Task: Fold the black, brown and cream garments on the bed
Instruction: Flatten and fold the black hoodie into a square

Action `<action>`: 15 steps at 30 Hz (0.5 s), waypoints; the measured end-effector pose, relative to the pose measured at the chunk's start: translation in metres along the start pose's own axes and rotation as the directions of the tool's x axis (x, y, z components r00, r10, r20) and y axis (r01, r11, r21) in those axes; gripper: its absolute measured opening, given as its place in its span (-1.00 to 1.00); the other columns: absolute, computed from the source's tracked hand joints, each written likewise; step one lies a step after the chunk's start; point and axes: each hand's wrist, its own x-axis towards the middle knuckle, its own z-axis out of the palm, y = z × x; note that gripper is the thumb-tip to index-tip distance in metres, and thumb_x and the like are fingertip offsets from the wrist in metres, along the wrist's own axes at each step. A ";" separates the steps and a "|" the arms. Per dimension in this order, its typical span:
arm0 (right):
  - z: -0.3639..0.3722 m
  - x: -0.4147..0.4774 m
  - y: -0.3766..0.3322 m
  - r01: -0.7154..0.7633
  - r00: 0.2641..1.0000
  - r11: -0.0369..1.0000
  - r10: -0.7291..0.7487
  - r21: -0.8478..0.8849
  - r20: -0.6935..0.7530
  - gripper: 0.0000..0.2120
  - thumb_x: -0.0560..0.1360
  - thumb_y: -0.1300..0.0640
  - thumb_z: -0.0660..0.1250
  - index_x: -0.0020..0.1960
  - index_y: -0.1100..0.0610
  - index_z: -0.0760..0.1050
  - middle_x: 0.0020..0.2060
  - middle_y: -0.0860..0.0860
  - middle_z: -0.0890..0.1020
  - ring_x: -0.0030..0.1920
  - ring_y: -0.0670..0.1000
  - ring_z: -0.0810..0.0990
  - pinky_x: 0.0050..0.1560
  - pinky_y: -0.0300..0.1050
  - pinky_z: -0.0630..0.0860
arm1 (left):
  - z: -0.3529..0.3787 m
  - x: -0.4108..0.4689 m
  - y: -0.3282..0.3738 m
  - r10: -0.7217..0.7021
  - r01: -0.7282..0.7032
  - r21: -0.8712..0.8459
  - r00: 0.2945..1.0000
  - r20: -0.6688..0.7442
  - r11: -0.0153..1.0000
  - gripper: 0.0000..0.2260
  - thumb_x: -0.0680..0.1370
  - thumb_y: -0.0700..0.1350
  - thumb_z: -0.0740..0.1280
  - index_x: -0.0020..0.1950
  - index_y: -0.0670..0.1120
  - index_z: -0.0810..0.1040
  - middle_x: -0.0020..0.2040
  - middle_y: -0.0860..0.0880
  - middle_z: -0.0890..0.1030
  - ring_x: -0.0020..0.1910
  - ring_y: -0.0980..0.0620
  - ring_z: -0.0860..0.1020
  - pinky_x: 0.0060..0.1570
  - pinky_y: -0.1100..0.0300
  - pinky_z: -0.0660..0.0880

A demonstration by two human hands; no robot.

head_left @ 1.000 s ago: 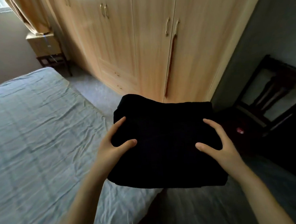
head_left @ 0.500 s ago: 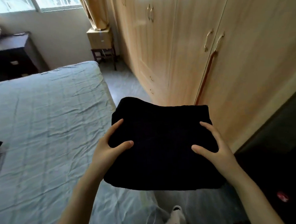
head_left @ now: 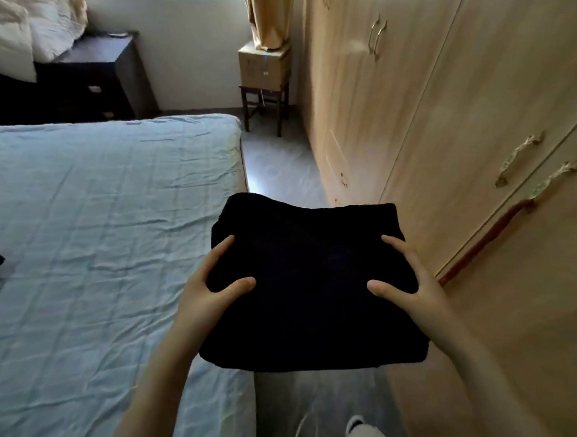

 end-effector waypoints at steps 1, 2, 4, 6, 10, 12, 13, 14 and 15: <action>-0.007 0.024 0.004 0.008 1.000 1.000 -0.008 -0.006 0.020 -0.29 0.31 -0.22 0.50 0.40 -0.37 0.32 0.22 -0.44 0.46 0.17 -0.38 0.49 -0.07 -0.51 0.49 | 0.008 0.017 0.000 -0.001 0.001 -0.003 1.000 -0.020 1.000 -0.39 0.40 -0.05 0.54 0.32 0.41 0.42 0.21 0.35 0.51 0.10 0.44 0.50 -0.14 0.57 0.45; -0.014 0.050 0.009 0.022 0.999 1.000 -0.021 -0.019 0.037 -0.30 0.31 -0.22 0.50 0.39 -0.37 0.32 0.21 -0.46 0.45 0.16 -0.40 0.47 -0.08 -0.55 0.46 | 0.017 0.035 0.001 -0.003 0.003 -0.008 0.999 -0.043 1.000 -0.40 0.40 -0.05 0.54 0.32 0.40 0.43 0.22 0.35 0.52 0.11 0.44 0.50 -0.13 0.57 0.45; -0.028 0.104 0.016 0.049 0.997 0.998 -0.047 -0.036 0.069 -0.31 0.30 -0.23 0.49 0.38 -0.38 0.33 0.17 -0.50 0.44 0.14 -0.43 0.46 -0.10 -0.56 0.46 | 0.035 0.073 0.005 -0.009 0.007 -0.015 0.995 -0.095 1.000 -0.40 0.41 -0.06 0.54 0.33 0.38 0.43 0.22 0.33 0.52 0.11 0.43 0.50 -0.12 0.56 0.45; -0.042 0.161 0.020 0.064 0.993 0.998 -0.060 -0.030 0.104 -0.30 0.28 -0.24 0.49 0.37 -0.39 0.33 0.15 -0.49 0.46 0.12 -0.41 0.49 -0.12 -0.44 0.54 | 0.052 0.115 0.014 -0.007 0.004 -0.023 0.989 -0.146 1.000 -0.40 0.41 -0.07 0.53 0.34 0.36 0.43 0.23 0.32 0.51 0.10 0.45 0.50 -0.13 0.57 0.44; -0.067 0.278 0.012 0.087 0.979 0.996 -0.080 -0.025 0.187 -0.28 0.23 -0.27 0.48 0.35 -0.41 0.32 0.14 -0.46 0.47 0.09 -0.37 0.52 0.01 -0.23 0.53 | 0.077 0.197 0.036 -0.006 0.003 -0.015 0.968 -0.250 1.000 -0.40 0.42 -0.09 0.54 0.34 0.35 0.43 0.26 0.25 0.52 0.14 0.38 0.51 -0.09 0.53 0.47; -0.073 0.334 0.003 0.111 0.968 0.994 -0.104 -0.019 0.227 -0.28 0.22 -0.27 0.48 0.35 -0.42 0.32 0.15 -0.45 0.47 0.10 -0.35 0.53 -0.01 -0.24 0.53 | 0.082 0.237 0.047 -0.008 0.002 -0.018 0.953 -0.302 1.000 -0.40 0.41 -0.08 0.54 0.33 0.36 0.44 0.25 0.27 0.53 0.14 0.39 0.52 -0.09 0.54 0.46; -0.073 0.362 -0.002 0.121 0.963 0.992 -0.114 -0.016 0.243 -0.28 0.23 -0.26 0.49 0.35 -0.43 0.33 0.15 -0.45 0.47 0.10 -0.35 0.53 -0.02 -0.26 0.53 | 0.083 0.256 0.051 -0.007 0.001 -0.019 0.945 -0.327 1.000 -0.40 0.41 -0.08 0.54 0.32 0.37 0.44 0.22 0.30 0.54 0.13 0.40 0.51 -0.10 0.55 0.45; -0.073 0.388 -0.006 0.129 0.958 0.991 -0.121 -0.014 0.260 -0.30 0.25 -0.24 0.49 0.34 -0.43 0.33 0.14 -0.45 0.48 0.09 -0.35 0.53 -0.04 -0.28 0.52 | 0.083 0.276 0.054 -0.007 0.000 -0.021 0.937 -0.350 1.000 -0.40 0.40 -0.08 0.54 0.32 0.38 0.44 0.20 0.33 0.54 0.12 0.41 0.51 -0.10 0.55 0.45; -0.070 0.414 -0.008 0.138 0.951 0.990 -0.130 -0.009 0.282 -0.31 0.27 -0.21 0.50 0.34 -0.43 0.33 0.14 -0.45 0.48 0.08 -0.35 0.53 -0.06 -0.30 0.52 | 0.082 0.295 0.057 -0.007 -0.001 -0.023 0.928 -0.372 1.000 -0.40 0.40 -0.08 0.54 0.31 0.38 0.45 0.17 0.37 0.55 0.12 0.43 0.51 -0.11 0.56 0.44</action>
